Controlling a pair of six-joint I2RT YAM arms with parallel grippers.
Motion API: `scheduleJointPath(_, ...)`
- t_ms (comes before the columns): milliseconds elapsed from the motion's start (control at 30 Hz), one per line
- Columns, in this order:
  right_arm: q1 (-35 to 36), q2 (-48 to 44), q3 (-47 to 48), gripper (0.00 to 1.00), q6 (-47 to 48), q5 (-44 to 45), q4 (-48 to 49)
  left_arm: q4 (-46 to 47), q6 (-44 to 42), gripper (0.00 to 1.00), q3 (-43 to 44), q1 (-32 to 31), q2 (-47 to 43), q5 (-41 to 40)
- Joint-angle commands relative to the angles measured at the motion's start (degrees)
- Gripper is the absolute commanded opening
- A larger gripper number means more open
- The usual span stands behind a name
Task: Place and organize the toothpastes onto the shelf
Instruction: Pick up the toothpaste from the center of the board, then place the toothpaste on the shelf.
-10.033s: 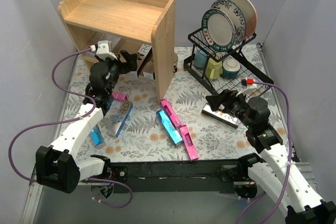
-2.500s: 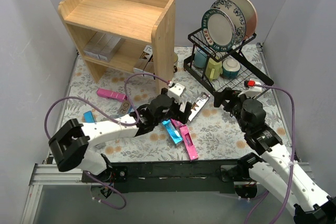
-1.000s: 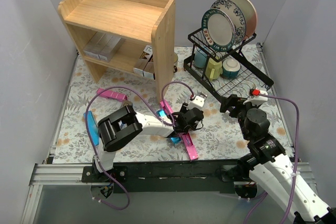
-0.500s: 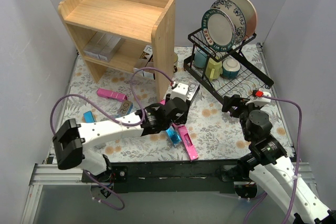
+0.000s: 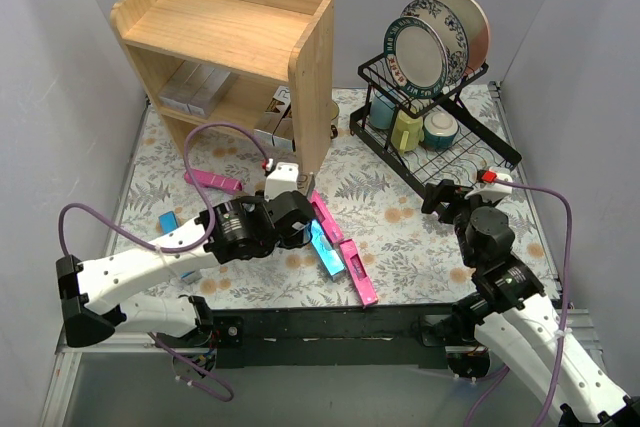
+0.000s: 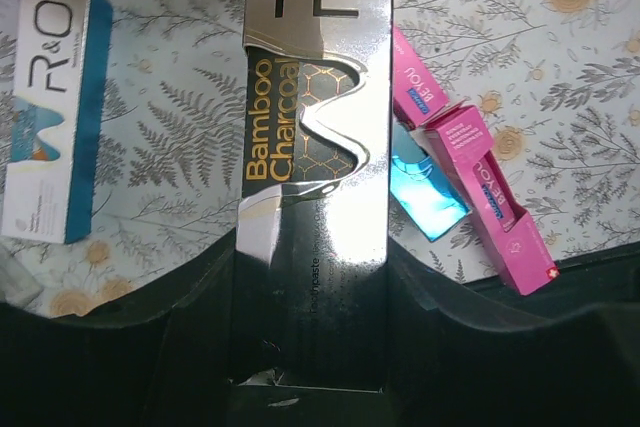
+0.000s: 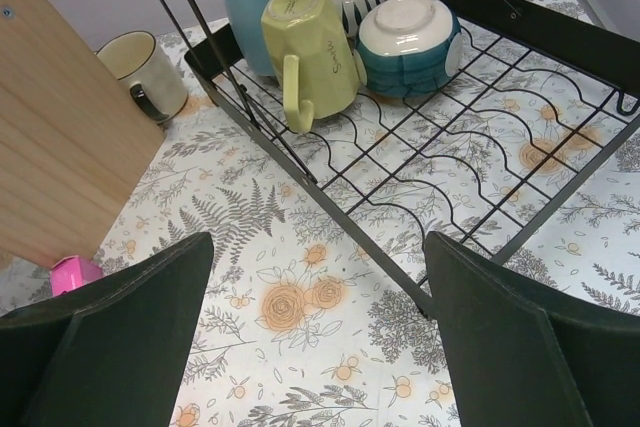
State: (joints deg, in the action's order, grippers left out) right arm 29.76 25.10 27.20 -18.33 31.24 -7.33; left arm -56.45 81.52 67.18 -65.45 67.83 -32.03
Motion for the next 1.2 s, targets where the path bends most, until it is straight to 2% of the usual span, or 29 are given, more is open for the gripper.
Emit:
scheduleJointPath(0,0.4,0.8,1.7,0.94,0.8,0.6,2.4,-11.6,6.5,0.38,2.6,0.9,-2.8,-6.3)
scheduleJointPath(67,0.3,1.2,1.9,0.95,0.8,0.3,2.3,-13.0,7.3,0.37,2.3,2.0,-3.2,-7.5)
scheduleJointPath(233,0.3,1.0,1.9,0.95,1.1,0.5,2.0,-14.7,7.8,0.35,1.4,9.9,-5.8,-8.7)
scheduleJointPath(467,0.3,1.2,1.7,0.95,1.1,0.5,2.1,-9.9,-0.3,0.32,1.6,17.0,-9.8,-12.4)
scheduleJointPath(667,0.3,0.9,1.5,0.95,1.1,0.6,2.0,3.2,-14.9,0.31,2.5,21.9,-14.2,-11.6)
scheduleJointPath(767,0.3,0.9,1.5,0.95,1.2,0.6,2.1,10.3,-23.6,0.31,2.5,24.0,-15.1,-8.1)
scheduleJointPath(900,0.3,1.1,1.4,0.95,1.2,0.0,2.3,20.5,-32.9,0.31,1.6,28.6,-13.9,0.2)
scheduleJointPath(933,0.3,1.1,1.4,0.94,1.1,0.0,2.2,22.2,-35.0,0.31,1.3,29.7,-13.3,4.7)
scheduleJointPath(1033,0.3,0.8,1.5,0.94,1.4,0.0,2.0,26.2,-37.4,0.30,1.6,35.3,-10.2,11.1)
scheduleJointPath(1167,0.3,0.2,0.9,0.94,1.4,0.0,2.1,30.0,-39.5,0.30,2.4,47.1,-5.9,21.6)
